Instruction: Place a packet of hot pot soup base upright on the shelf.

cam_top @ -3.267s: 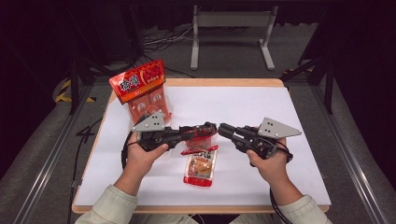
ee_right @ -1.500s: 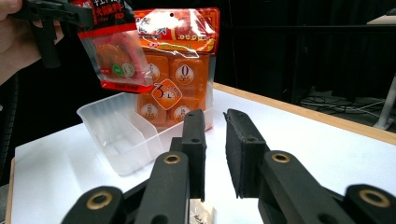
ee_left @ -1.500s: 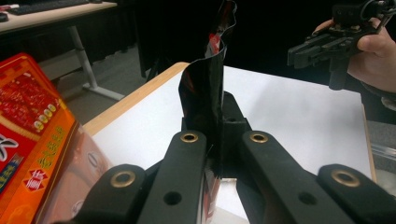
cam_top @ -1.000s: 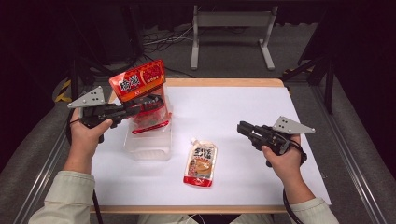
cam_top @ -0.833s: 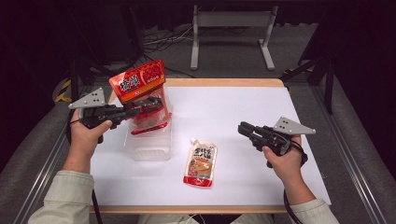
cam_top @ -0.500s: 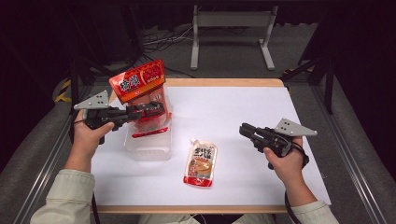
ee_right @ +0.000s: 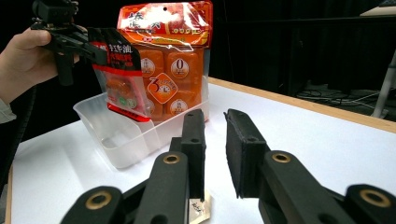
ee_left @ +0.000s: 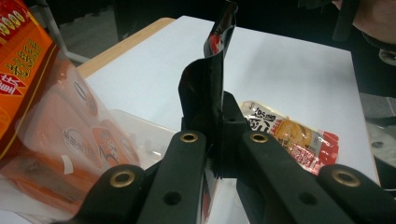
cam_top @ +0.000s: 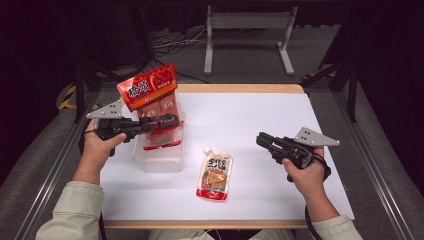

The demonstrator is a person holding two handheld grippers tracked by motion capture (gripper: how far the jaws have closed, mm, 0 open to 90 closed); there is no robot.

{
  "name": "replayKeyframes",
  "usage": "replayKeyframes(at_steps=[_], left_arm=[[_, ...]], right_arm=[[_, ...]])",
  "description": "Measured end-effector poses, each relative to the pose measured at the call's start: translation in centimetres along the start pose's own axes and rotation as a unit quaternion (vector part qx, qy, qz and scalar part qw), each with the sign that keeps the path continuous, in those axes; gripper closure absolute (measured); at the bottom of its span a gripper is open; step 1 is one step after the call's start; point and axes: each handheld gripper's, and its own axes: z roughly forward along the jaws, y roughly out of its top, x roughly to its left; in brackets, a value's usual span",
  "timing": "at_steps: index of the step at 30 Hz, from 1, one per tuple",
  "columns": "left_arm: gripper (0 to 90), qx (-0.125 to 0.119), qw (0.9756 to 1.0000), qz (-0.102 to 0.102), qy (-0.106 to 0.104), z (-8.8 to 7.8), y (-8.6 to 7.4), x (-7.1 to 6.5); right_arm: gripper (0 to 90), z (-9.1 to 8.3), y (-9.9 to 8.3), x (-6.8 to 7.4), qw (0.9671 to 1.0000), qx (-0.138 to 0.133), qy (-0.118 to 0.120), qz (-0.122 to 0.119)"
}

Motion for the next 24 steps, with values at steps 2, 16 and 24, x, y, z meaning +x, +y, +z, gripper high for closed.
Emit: replayKeyframes(at_steps=[2, 16, 24], left_arm=[[89.3, 0.001, 1.0000, -0.004, -0.005, 0.0, -0.2, 0.1], [88.5, 0.009, 0.9998, -0.010, -0.013, 0.6, -0.6, 0.7], [87.8, 0.037, 0.9992, -0.018, 0.000, 0.9, -1.0, 1.1]], right_arm=[[77.6, 0.0, 0.0, 0.0, 1.0000, 0.000, 0.001, 0.000], [76.6, 0.1, -0.1, 0.0, 1.0000, 0.002, 0.003, 0.003], [76.5, 0.1, -0.1, 0.0, 1.0000, 0.002, 0.004, 0.005]])
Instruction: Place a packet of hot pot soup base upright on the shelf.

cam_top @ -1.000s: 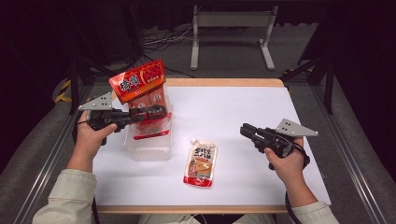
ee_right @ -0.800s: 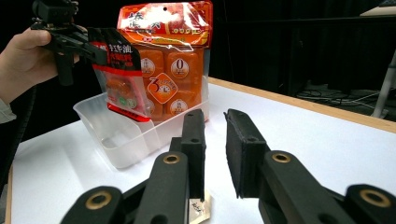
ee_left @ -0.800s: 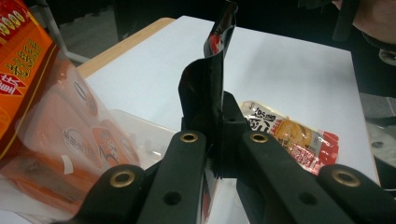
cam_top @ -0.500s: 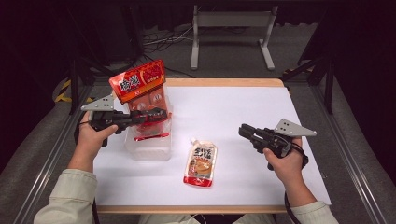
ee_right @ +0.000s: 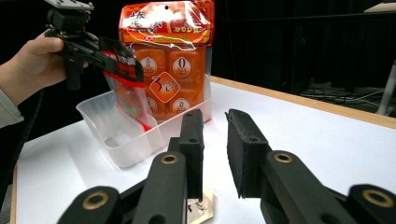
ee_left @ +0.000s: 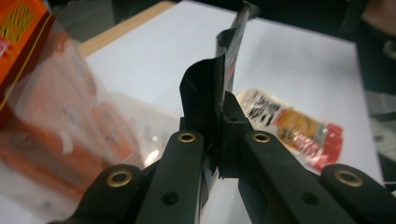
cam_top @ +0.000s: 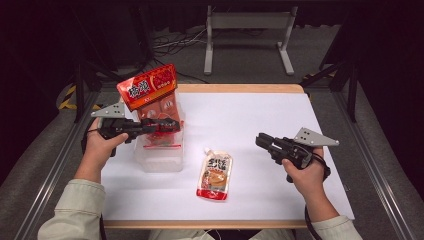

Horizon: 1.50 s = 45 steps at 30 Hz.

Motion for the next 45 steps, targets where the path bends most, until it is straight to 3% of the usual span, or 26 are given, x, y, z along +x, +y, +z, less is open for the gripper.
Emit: replayKeyframes(at_steps=[16, 21, 26, 30, 33, 40, 43, 45], left_arm=[[83.3, 0.044, 0.9987, -0.022, 0.016, 0.7, -2.2, 0.6], [80.9, 0.044, 0.9982, -0.032, 0.026, 0.5, -2.6, 0.6], [69.9, 0.037, 0.9980, -0.039, 0.035, 0.2, -2.5, 0.4], [39.8, 0.013, 0.9979, -0.043, 0.047, 0.3, -2.2, 0.0], [27.4, 0.004, 0.9978, -0.041, 0.053, 0.2, -1.9, -0.5], [15.9, -0.015, 0.9981, -0.027, 0.053, 0.0, -0.8, -2.2], [11.4, -0.029, 0.9965, -0.020, 0.076, -0.4, -0.4, -3.1], [8.9, -0.042, 0.9943, -0.027, 0.094, -0.6, -0.3, -3.9]], right_arm=[[75.9, 0.3, -0.1, 0.0, 1.0000, 0.002, 0.003, 0.000], [75.1, 0.4, -0.1, 0.0, 1.0000, 0.003, 0.003, 0.000], [73.9, 0.5, -0.1, 0.0, 1.0000, 0.003, 0.005, -0.001], [72.5, 0.5, -0.1, 0.1, 1.0000, 0.003, 0.007, 0.000], [71.8, 0.6, -0.1, 0.0, 1.0000, 0.003, 0.008, 0.001], [70.6, 0.8, -0.2, 0.0, 0.9999, 0.009, 0.009, 0.001], [70.4, 0.8, -0.2, 0.0, 0.9999, 0.010, 0.008, 0.001], [70.2, 0.8, -0.3, 0.0, 0.9999, 0.012, 0.008, 0.001]])
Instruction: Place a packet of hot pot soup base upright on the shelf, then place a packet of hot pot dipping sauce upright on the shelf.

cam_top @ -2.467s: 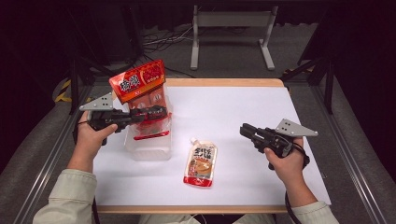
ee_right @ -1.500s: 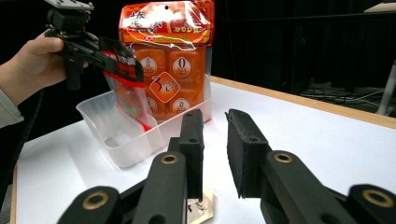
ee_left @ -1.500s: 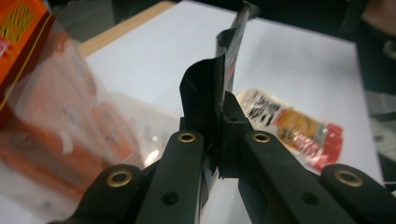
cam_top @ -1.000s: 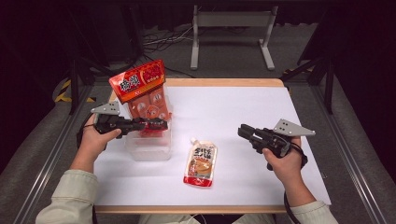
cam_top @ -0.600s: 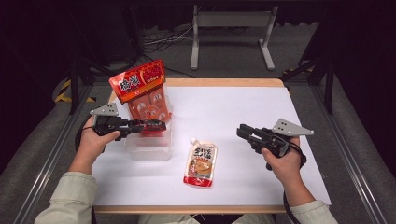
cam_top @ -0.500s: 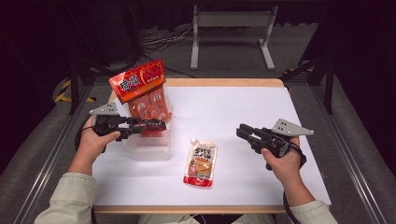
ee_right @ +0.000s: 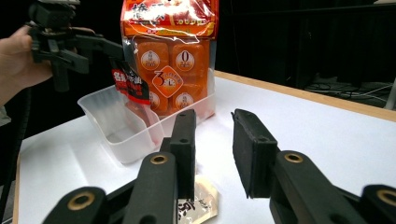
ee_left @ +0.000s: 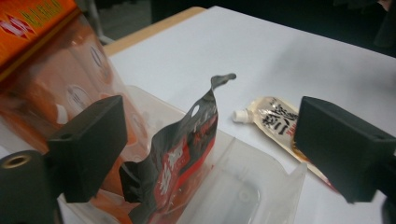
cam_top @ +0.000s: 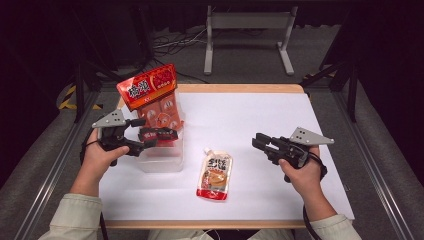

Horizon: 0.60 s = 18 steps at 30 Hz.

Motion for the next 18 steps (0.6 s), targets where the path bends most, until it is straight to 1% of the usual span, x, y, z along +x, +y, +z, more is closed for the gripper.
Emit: replayKeyframes(at_steps=[1, 2, 4, 5, 8, 9, 10, 11, 13, 14, 16, 18], left_arm=[[8.6, -0.007, 1.0000, -0.003, 0.001, -0.2, 0.0, -0.3], [8.5, -0.007, 1.0000, -0.003, 0.001, -0.2, 0.0, -0.3], [8.6, -0.020, 0.9997, -0.011, 0.005, -0.7, -0.1, -1.0], [8.6, -0.026, 0.9996, -0.010, 0.008, -0.9, -0.2, -1.3], [8.6, -0.030, 0.9993, -0.013, 0.016, -1.5, -0.6, -2.2], [8.6, -0.032, 0.9992, -0.018, 0.017, -1.7, -0.8, -2.4], [8.6, -0.035, 0.9989, -0.029, 0.009, -1.9, -1.2, -2.7], [8.4, -0.035, 0.9988, -0.035, 0.003, -2.0, -1.5, -2.9], [8.3, -0.032, 0.9988, -0.036, 0.003, -2.2, -1.8, -3.1], [8.3, -0.021, 0.9992, -0.034, 0.009, -2.4, -2.1, -3.5], [8.3, -0.016, 0.9994, -0.029, 0.013, -2.6, -2.4, -3.8], [8.3, -0.017, 0.9993, -0.028, 0.015, -2.8, -2.5, -4.1]], right_arm=[[70.1, 0.1, -0.1, 0.0, 1.0000, 0.001, 0.000, 0.001], [70.1, 0.2, -0.2, 0.0, 1.0000, 0.003, 0.001, 0.001], [70.1, 0.3, -0.2, 0.1, 1.0000, 0.006, 0.001, 0.002], [70.0, 0.3, -0.3, 0.1, 1.0000, 0.007, 0.002, 0.002], [69.6, 0.5, -0.5, 0.2, 0.9999, 0.011, 0.002, 0.003], [69.3, 0.5, -0.5, 0.1, 0.9999, 0.013, 0.003, 0.003], [69.0, 0.5, -0.6, 0.1, 0.9999, 0.013, 0.003, 0.003], [68.6, 0.6, -0.6, 0.1, 0.9999, 0.013, 0.003, 0.002], [67.7, 0.6, -0.6, 0.2, 0.9999, 0.014, 0.003, 0.003], [66.8, 0.7, -0.6, 0.2, 0.9999, 0.014, 0.003, 0.003], [64.9, 0.8, -0.6, 0.3, 0.9999, 0.014, 0.004, 0.005], [62.1, 1.0, -0.7, 0.4, 0.9999, 0.013, 0.005, 0.007]])
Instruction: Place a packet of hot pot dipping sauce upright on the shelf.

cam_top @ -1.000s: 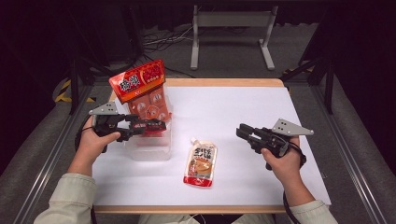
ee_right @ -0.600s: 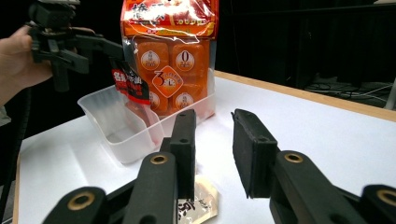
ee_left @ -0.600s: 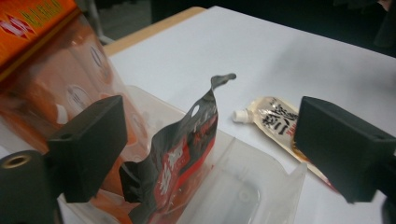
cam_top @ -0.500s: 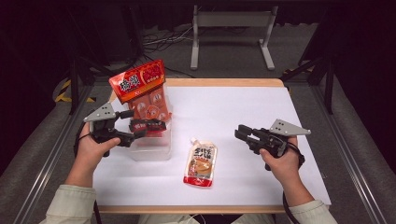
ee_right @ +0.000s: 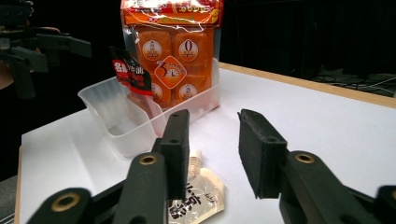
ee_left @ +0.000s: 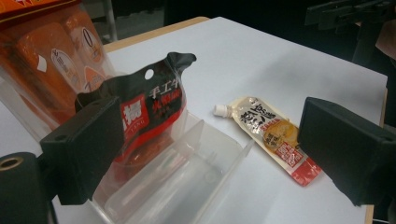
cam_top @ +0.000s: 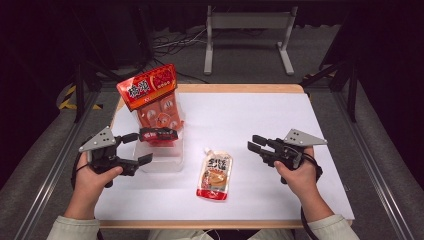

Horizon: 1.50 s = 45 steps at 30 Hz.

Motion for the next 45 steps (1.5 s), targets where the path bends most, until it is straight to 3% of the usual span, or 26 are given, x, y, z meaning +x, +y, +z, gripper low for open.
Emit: replayKeyframes(at_steps=[4, 12, 17, 27, 30, 34, 39, 40, 45], left_arm=[[8.4, 0.009, 0.9999, 0.007, 0.013, -0.3, -0.3, -0.8], [9.9, 0.014, 0.9999, 0.000, -0.010, -0.3, -1.0, -2.0], [9.9, 0.016, 0.9998, 0.003, -0.011, -0.3, -1.3, -2.4], [8.3, 0.033, 0.9991, -0.004, -0.027, 0.4, -2.1, -3.1], [8.3, 0.036, 0.9989, -0.004, -0.030, 0.6, -2.3, -3.1], [8.4, 0.041, 0.9987, 0.001, -0.032, 1.0, -2.3, -3.2], [8.6, 0.043, 0.9986, 0.000, -0.031, 1.1, -2.3, -3.2], [8.8, 0.044, 0.9986, -0.001, -0.030, 1.0, -2.3, -3.2], [9.7, 0.048, 0.9985, 0.004, -0.025, 1.0, -2.3, -3.2]], right_arm=[[55.8, 0.4, 0.0, 0.0, 1.0000, 0.003, 0.004, 0.004], [40.8, 1.7, -0.2, -0.1, 0.9997, 0.012, 0.003, 0.020], [34.0, 2.8, -0.5, -0.2, 0.9994, 0.023, -0.001, 0.026], [31.0, 5.6, -1.8, 0.1, 0.9965, 0.083, -0.003, 0.003], [29.7, 6.6, -2.3, 0.2, 0.9942, 0.108, -0.005, 0.005], [32.1, 7.5, -3.2, 0.3, 0.9896, 0.143, -0.007, -0.012], [33.8, 8.2, -3.8, 0.2, 0.9855, 0.169, -0.010, -0.015], [34.0, 8.6, -4.2, 0.2, 0.9825, 0.185, -0.009, -0.021], [33.3, 9.4, -4.7, 0.4, 0.9776, 0.208, -0.008, -0.027]])
